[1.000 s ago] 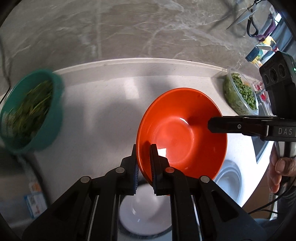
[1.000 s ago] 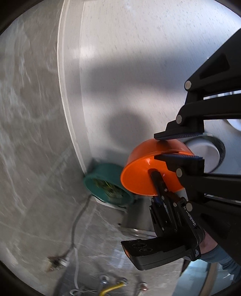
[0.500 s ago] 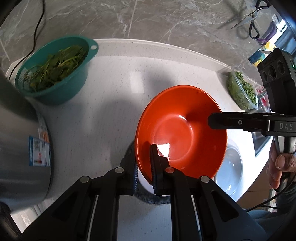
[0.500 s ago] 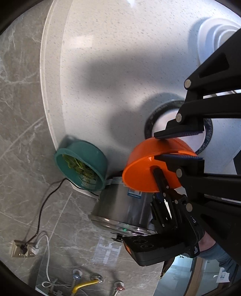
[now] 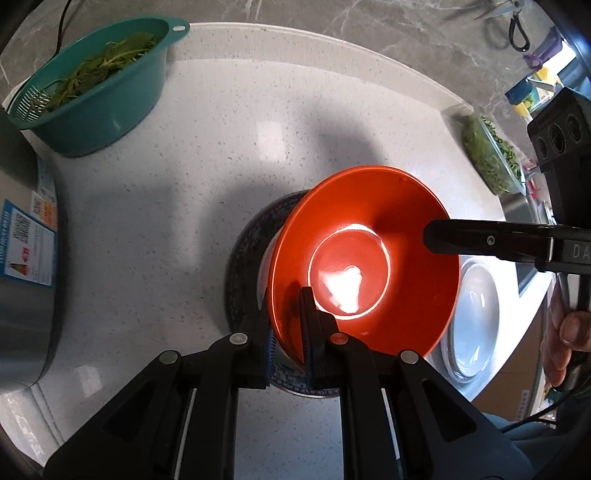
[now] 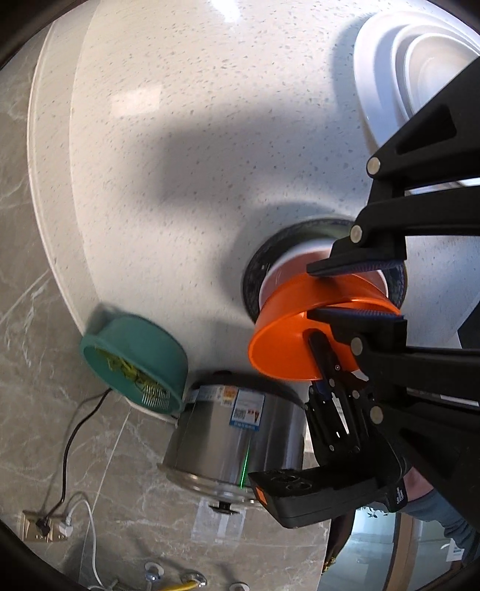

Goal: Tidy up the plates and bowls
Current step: 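Lower the orange bowl into the white bowl and open both grippers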

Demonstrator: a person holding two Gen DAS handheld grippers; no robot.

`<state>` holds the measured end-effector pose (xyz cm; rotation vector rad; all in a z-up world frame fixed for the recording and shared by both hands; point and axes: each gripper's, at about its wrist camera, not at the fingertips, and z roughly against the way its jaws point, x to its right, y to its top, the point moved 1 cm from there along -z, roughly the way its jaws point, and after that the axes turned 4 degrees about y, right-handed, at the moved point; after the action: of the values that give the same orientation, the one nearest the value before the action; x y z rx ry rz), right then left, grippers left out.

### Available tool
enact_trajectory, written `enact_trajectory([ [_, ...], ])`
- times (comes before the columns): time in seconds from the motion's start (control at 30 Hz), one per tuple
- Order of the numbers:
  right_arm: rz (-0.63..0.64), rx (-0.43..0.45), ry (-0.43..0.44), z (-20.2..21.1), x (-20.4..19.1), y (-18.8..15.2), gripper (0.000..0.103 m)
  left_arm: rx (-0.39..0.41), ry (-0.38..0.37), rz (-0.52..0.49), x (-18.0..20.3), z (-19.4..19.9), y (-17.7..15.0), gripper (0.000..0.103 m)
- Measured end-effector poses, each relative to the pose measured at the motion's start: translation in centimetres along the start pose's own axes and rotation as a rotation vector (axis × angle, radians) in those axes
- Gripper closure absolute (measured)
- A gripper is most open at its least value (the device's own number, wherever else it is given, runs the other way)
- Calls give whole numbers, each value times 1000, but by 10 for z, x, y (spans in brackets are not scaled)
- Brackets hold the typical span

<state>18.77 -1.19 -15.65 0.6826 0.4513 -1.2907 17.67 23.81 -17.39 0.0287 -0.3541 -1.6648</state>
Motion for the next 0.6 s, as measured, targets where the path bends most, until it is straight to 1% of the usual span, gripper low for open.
enact_trajectory([
  [0.03, -4, -2, -5, -2, 2, 0, 83, -1, 16, -11, 1, -3, -1, 93],
  [0.1, -8, -5, -11, -4, 5, -1, 83, 9, 25, -17, 2, -7, 3, 93],
  [0.3, -23, -20, -24, -13, 13, -3, 83, 22, 18, -10, 2, -11, 9, 91],
  [0.4, -30, -26, -25, -16, 16, -4, 83, 39, -7, 0, 2, -10, 14, 83],
  [0.5, -35, -36, -26, -19, 18, -4, 82, 59, -28, -8, 5, -6, 14, 66],
  [0.53, -34, -41, -26, -20, 18, -4, 82, 70, -48, -11, 7, -4, 15, 53],
  [0.57, -33, -44, -24, -21, 18, -4, 80, 76, -55, -14, 9, -2, 14, 42],
  [0.6, -33, -46, -26, -21, 18, -4, 79, 89, -61, -21, 13, 0, 15, 37],
])
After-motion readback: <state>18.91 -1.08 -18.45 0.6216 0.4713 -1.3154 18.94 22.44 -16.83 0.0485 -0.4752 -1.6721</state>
